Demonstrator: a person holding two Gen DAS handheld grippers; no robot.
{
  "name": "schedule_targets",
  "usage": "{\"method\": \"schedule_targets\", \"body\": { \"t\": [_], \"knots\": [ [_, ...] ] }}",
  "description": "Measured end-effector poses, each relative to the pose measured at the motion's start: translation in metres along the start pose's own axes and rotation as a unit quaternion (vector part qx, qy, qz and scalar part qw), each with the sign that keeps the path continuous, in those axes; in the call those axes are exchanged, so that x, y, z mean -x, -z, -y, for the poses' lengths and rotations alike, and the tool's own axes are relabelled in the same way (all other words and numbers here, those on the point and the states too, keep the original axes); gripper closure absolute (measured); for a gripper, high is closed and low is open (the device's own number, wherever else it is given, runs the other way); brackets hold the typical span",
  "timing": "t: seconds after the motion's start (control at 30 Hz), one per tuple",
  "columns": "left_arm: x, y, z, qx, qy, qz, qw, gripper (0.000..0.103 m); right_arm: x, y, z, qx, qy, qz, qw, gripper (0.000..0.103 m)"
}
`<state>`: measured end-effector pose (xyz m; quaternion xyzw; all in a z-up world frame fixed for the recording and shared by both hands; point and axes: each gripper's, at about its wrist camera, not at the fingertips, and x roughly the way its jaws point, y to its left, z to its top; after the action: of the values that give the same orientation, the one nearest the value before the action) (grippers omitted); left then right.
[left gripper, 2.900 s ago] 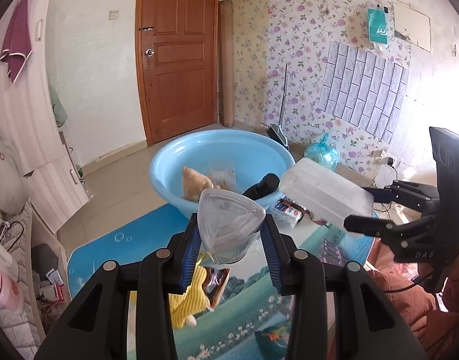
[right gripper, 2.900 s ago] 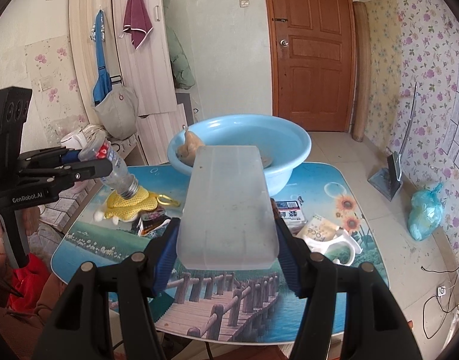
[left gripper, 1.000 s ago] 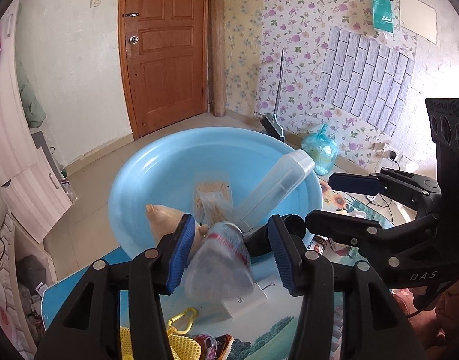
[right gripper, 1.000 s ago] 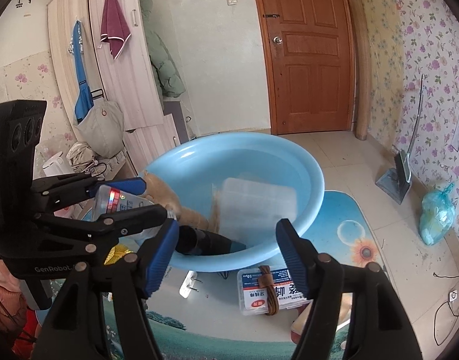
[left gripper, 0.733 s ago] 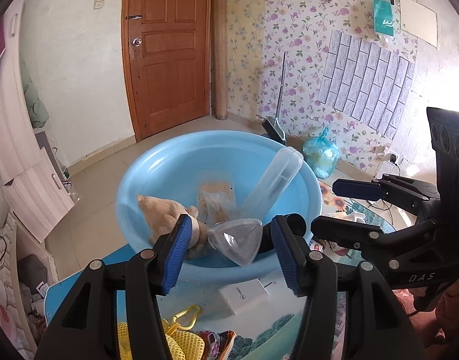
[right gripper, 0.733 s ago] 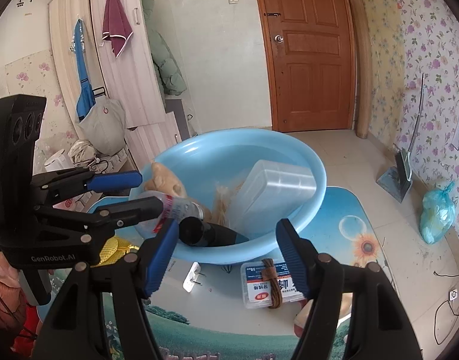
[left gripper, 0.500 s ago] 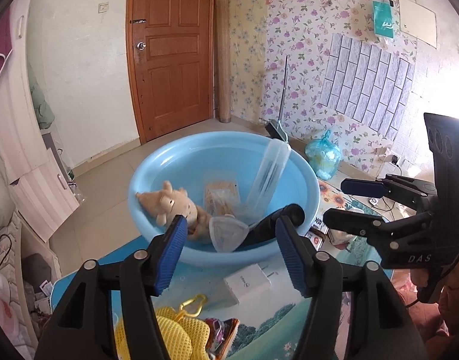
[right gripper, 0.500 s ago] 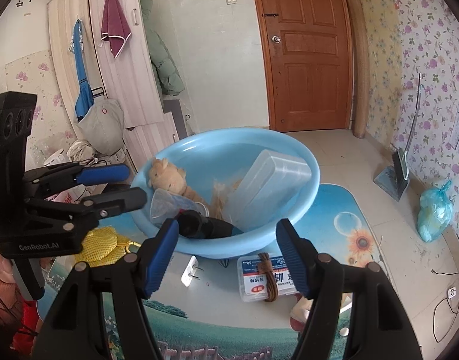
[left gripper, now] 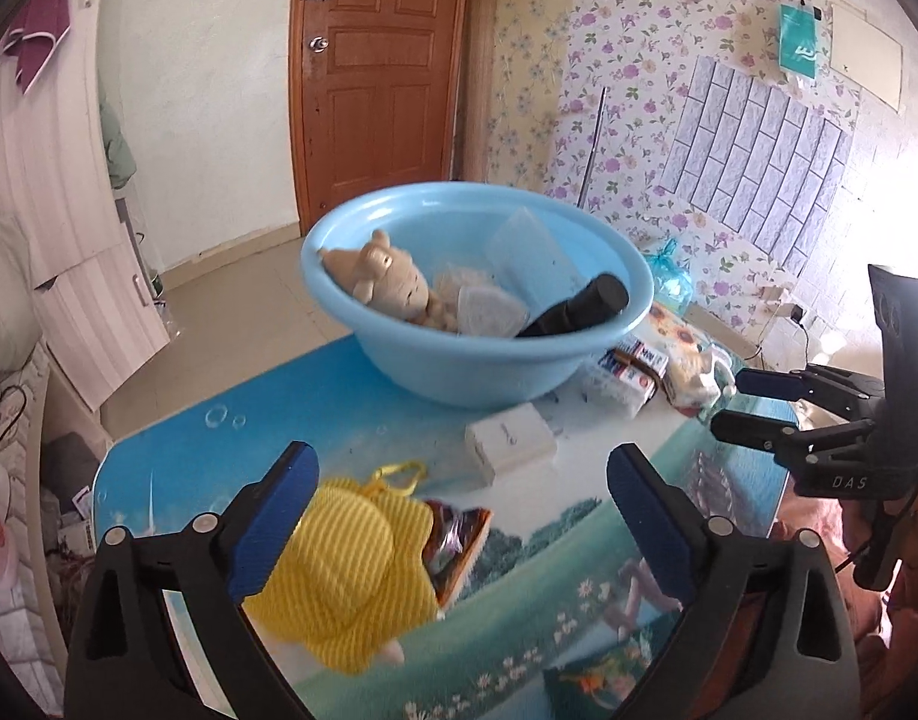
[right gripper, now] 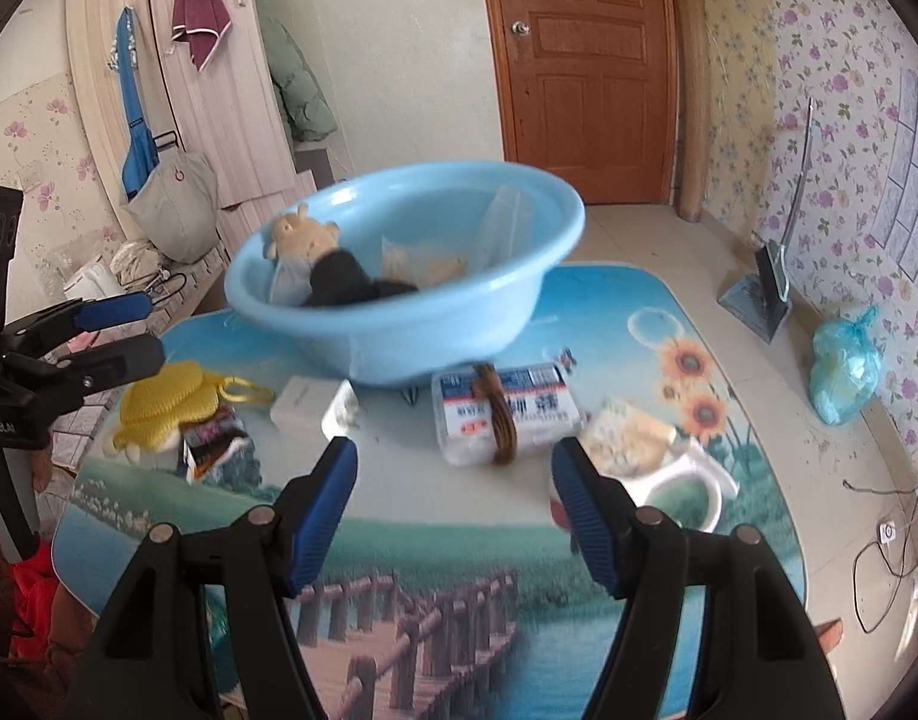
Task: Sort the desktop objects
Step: 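Grasp the yellow mesh plush with the left gripper while the right grasps the green packet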
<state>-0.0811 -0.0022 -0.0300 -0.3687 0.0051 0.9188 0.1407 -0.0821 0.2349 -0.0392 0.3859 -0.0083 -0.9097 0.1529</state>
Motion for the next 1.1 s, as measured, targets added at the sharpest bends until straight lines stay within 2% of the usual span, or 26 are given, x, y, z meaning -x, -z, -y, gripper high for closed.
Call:
{"method": "schedule_targets", "body": {
  "t": [0.23,0.4,0.6,0.7,0.83,0.97,1.1],
  "knots": [
    [0.01,0.033,-0.005,0.011,-0.008,-0.02,0.9997,0.003,0.012,0.024,-0.001,-0.011,-0.001,-0.015,1.0,0.036],
    [0.021,0.055,-0.013,0.023,-0.017,-0.026,0.9992,0.003,0.016,0.037,-0.017,-0.004,-0.024,-0.023,0.999,0.036],
    [0.029,0.076,-0.026,0.042,-0.031,-0.036,0.998,0.003,0.012,0.048,-0.056,0.046,-0.058,-0.042,0.996,0.036],
    [0.033,0.083,-0.032,0.049,-0.036,-0.038,0.9974,0.003,0.01,0.055,-0.082,0.09,-0.076,-0.054,0.992,0.036],
    [0.034,0.088,-0.039,0.058,-0.04,-0.041,0.9966,0.003,0.004,0.066,-0.107,0.141,-0.082,-0.069,0.984,0.036],
    [0.033,0.089,-0.043,0.063,-0.041,-0.041,0.9963,0.002,-0.003,0.073,-0.12,0.155,-0.096,-0.089,0.979,0.036],
    [0.03,0.089,-0.044,0.066,-0.041,-0.043,0.9961,0.002,-0.009,0.076,-0.128,0.17,-0.085,-0.094,0.977,0.036]
  ]
}}
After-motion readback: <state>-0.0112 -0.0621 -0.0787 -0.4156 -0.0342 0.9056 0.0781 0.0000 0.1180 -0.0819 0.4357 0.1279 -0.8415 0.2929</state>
